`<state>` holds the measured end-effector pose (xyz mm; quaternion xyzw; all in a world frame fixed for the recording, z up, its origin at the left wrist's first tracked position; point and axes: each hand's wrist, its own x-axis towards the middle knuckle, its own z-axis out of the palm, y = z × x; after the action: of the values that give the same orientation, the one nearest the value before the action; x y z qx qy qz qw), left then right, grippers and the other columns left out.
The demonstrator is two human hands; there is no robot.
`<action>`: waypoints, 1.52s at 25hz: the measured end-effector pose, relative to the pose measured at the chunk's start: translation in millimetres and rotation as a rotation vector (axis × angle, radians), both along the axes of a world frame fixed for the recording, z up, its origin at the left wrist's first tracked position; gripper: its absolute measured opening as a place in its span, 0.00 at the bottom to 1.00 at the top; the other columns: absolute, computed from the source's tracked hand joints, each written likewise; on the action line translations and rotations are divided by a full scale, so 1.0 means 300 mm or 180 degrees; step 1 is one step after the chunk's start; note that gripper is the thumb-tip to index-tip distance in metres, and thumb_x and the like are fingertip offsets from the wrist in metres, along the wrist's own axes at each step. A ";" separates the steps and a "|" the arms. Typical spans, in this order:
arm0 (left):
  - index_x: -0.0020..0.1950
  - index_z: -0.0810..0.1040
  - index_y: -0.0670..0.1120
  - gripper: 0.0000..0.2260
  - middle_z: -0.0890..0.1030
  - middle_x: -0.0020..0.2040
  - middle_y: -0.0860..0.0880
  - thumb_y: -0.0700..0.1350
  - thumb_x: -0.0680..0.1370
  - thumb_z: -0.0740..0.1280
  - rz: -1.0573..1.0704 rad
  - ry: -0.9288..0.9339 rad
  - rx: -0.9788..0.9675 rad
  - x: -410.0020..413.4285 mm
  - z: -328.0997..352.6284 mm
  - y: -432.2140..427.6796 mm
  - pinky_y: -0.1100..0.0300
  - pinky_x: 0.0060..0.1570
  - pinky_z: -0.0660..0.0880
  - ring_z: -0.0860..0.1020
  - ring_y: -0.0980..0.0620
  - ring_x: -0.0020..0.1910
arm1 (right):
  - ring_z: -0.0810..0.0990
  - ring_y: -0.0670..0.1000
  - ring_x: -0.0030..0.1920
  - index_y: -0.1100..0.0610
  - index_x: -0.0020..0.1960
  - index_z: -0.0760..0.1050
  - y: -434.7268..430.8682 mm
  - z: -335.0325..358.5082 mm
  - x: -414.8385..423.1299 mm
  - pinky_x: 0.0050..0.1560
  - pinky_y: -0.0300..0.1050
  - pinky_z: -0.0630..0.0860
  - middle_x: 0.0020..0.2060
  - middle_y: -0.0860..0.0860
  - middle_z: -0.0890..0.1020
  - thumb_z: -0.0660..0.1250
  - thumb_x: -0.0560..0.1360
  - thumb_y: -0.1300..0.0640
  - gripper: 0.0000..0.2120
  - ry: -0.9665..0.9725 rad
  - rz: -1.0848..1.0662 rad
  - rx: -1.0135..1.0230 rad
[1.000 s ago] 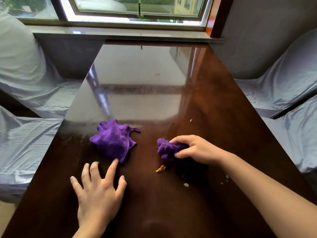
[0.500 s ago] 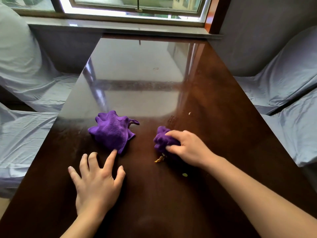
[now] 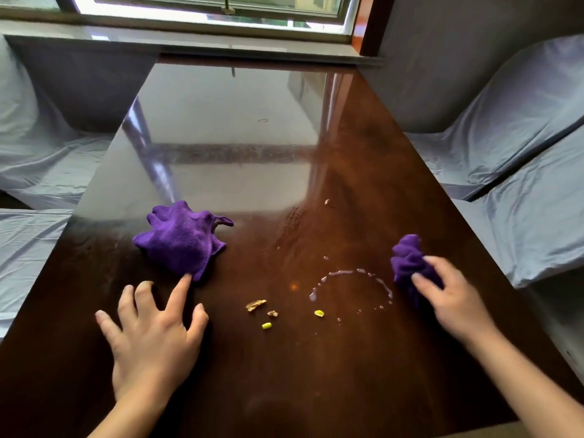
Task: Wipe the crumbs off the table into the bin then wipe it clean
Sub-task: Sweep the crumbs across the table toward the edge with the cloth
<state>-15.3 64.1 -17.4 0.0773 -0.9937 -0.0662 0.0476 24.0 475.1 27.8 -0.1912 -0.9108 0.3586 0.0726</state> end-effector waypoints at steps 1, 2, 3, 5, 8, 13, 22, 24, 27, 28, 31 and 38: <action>0.70 0.69 0.57 0.28 0.67 0.67 0.37 0.62 0.71 0.56 -0.0001 -0.0019 -0.0022 0.002 0.002 0.002 0.27 0.66 0.55 0.60 0.35 0.71 | 0.77 0.60 0.60 0.46 0.61 0.77 -0.053 -0.042 0.006 0.60 0.52 0.71 0.56 0.56 0.80 0.70 0.76 0.59 0.16 -0.0031 0.0015 0.0312; 0.71 0.69 0.57 0.28 0.67 0.67 0.37 0.62 0.71 0.55 0.0003 -0.0036 -0.0021 0.002 0.004 0.003 0.27 0.67 0.55 0.60 0.35 0.71 | 0.77 0.61 0.60 0.51 0.63 0.77 -0.130 -0.065 0.011 0.61 0.53 0.70 0.57 0.58 0.80 0.70 0.76 0.58 0.16 0.0088 0.0116 0.0519; 0.71 0.68 0.57 0.28 0.67 0.67 0.37 0.62 0.72 0.55 0.0016 -0.0050 -0.0008 0.001 0.006 0.003 0.27 0.67 0.55 0.60 0.35 0.72 | 0.77 0.61 0.59 0.55 0.63 0.77 -0.222 -0.074 0.012 0.60 0.53 0.70 0.57 0.59 0.80 0.69 0.76 0.57 0.16 0.0276 0.0291 0.0613; 0.71 0.68 0.58 0.28 0.66 0.68 0.37 0.62 0.72 0.54 0.0020 -0.0062 0.0022 0.001 0.010 0.003 0.27 0.68 0.54 0.59 0.36 0.72 | 0.78 0.58 0.58 0.54 0.60 0.79 -0.410 -0.073 0.012 0.56 0.51 0.70 0.58 0.54 0.82 0.67 0.73 0.53 0.16 0.0581 0.0820 0.0710; 0.71 0.68 0.58 0.29 0.66 0.68 0.37 0.63 0.72 0.54 0.0017 -0.0033 0.0113 0.010 0.016 0.002 0.28 0.68 0.53 0.58 0.36 0.72 | 0.75 0.50 0.58 0.48 0.59 0.77 -0.588 -0.062 0.007 0.56 0.48 0.70 0.57 0.47 0.81 0.62 0.76 0.47 0.14 0.0496 0.1200 0.0312; 0.71 0.68 0.58 0.28 0.66 0.69 0.37 0.63 0.72 0.54 0.0002 -0.0007 0.0168 0.002 0.016 -0.001 0.29 0.69 0.52 0.58 0.37 0.73 | 0.80 0.48 0.46 0.52 0.51 0.78 -0.356 0.013 -0.098 0.51 0.50 0.74 0.46 0.50 0.83 0.64 0.78 0.55 0.04 0.0937 -0.0154 -0.1822; 0.71 0.67 0.59 0.26 0.65 0.69 0.38 0.60 0.74 0.53 -0.0007 0.0020 0.0186 0.005 0.014 -0.004 0.29 0.69 0.52 0.58 0.37 0.73 | 0.76 0.61 0.53 0.53 0.57 0.78 -0.577 -0.048 -0.139 0.52 0.55 0.72 0.47 0.56 0.81 0.66 0.75 0.49 0.13 0.0450 0.0932 0.0702; 0.72 0.67 0.59 0.25 0.66 0.69 0.38 0.59 0.74 0.52 -0.0012 0.0043 0.0249 0.008 0.017 -0.007 0.29 0.70 0.52 0.58 0.38 0.73 | 0.76 0.54 0.52 0.51 0.56 0.77 -0.649 -0.050 -0.091 0.50 0.52 0.71 0.46 0.49 0.80 0.63 0.77 0.48 0.11 0.0421 0.1364 0.0189; 0.71 0.68 0.59 0.25 0.66 0.69 0.39 0.57 0.74 0.53 -0.0009 0.0085 0.0336 0.014 0.020 -0.015 0.30 0.71 0.51 0.58 0.39 0.74 | 0.79 0.50 0.48 0.57 0.54 0.78 -0.568 -0.011 -0.045 0.50 0.49 0.74 0.47 0.54 0.83 0.64 0.79 0.57 0.06 0.0352 0.0897 -0.2217; 0.71 0.69 0.59 0.25 0.66 0.69 0.39 0.57 0.74 0.53 -0.0002 0.0089 0.0361 0.015 0.022 -0.015 0.31 0.71 0.51 0.58 0.39 0.74 | 0.79 0.50 0.48 0.57 0.55 0.78 -0.486 0.001 -0.017 0.50 0.46 0.75 0.49 0.55 0.84 0.64 0.78 0.58 0.08 0.0544 0.0627 -0.2543; 0.70 0.69 0.59 0.24 0.66 0.69 0.38 0.57 0.75 0.54 -0.0006 0.0069 0.0314 0.012 0.023 -0.004 0.30 0.71 0.51 0.58 0.38 0.73 | 0.81 0.53 0.53 0.51 0.58 0.79 -0.149 0.044 0.112 0.50 0.39 0.78 0.56 0.57 0.83 0.63 0.77 0.52 0.12 0.1070 -0.0171 -0.2461; 0.71 0.68 0.58 0.22 0.66 0.69 0.37 0.53 0.77 0.62 -0.0008 0.0084 0.0200 0.007 0.010 -0.003 0.29 0.70 0.52 0.58 0.37 0.73 | 0.77 0.62 0.61 0.53 0.62 0.77 0.008 -0.098 0.221 0.55 0.41 0.68 0.59 0.58 0.81 0.67 0.76 0.53 0.15 0.0288 -0.0287 0.0807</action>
<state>-13.2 63.1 -14.5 0.0766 -0.9905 -0.0984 0.0582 90.2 477.5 -1.5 -0.2048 -0.9351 0.2452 0.1533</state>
